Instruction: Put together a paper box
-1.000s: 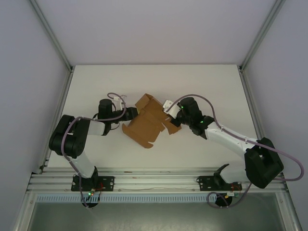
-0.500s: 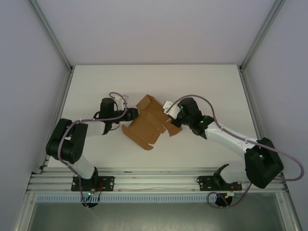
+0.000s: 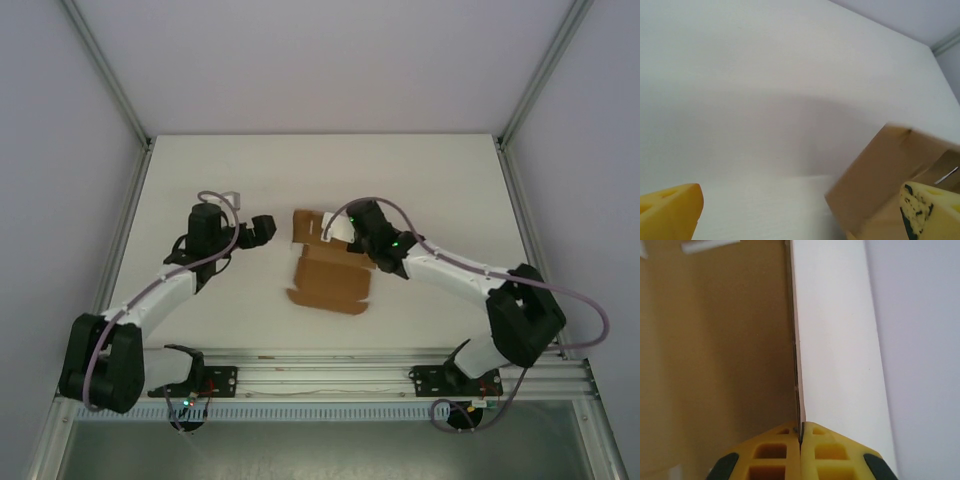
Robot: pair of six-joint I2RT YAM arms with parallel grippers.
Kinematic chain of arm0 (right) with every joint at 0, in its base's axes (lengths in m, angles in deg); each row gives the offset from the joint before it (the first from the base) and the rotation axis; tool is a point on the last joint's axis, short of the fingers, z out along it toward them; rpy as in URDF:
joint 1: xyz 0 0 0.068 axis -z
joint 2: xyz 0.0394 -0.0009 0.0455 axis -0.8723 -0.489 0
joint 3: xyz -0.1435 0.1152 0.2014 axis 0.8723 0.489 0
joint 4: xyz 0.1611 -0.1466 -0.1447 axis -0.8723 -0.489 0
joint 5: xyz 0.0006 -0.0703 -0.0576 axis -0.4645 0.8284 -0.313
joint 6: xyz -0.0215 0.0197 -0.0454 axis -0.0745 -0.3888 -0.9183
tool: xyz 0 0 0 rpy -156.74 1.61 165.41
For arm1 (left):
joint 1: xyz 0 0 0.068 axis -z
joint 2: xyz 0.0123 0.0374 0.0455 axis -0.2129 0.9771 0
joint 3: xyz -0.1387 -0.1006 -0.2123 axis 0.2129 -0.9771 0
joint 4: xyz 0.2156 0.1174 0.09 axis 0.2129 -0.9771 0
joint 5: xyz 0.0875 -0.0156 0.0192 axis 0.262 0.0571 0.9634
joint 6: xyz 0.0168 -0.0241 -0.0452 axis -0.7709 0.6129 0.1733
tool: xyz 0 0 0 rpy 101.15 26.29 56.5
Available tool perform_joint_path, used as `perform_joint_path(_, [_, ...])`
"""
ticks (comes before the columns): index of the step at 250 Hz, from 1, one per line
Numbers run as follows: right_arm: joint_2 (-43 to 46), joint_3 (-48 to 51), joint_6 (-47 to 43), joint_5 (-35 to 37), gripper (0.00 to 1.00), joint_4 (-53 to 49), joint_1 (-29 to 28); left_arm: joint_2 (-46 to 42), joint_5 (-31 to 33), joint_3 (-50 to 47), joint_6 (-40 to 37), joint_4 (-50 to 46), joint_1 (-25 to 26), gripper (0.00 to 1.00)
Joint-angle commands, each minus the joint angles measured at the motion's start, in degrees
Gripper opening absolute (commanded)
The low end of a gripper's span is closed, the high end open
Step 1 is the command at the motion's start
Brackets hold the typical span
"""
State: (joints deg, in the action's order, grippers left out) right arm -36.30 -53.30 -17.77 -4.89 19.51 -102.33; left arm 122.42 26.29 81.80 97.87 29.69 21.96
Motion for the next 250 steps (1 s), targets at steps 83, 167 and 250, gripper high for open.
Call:
perform_joint_path(83, [-1.1, 2.5, -13.2, 4.6, 0.00, 14.2, -2.7, 11.9, 1.7, 7.8, -0.5, -0.7, -3.8, 1.00])
perform_joint_path(167, [-2.3, 2.1, -12.2, 4.4, 0.00, 13.7, -2.8, 23.1, -12.4, 8.2, -8.3, 12.9, 0.9, 0.83])
perform_joint_path(250, [-3.4, 2.0, -11.3, 5.9, 0.00, 12.6, -3.0, 25.8, -9.7, 9.4, -13.4, 13.8, 6.8, 0.65])
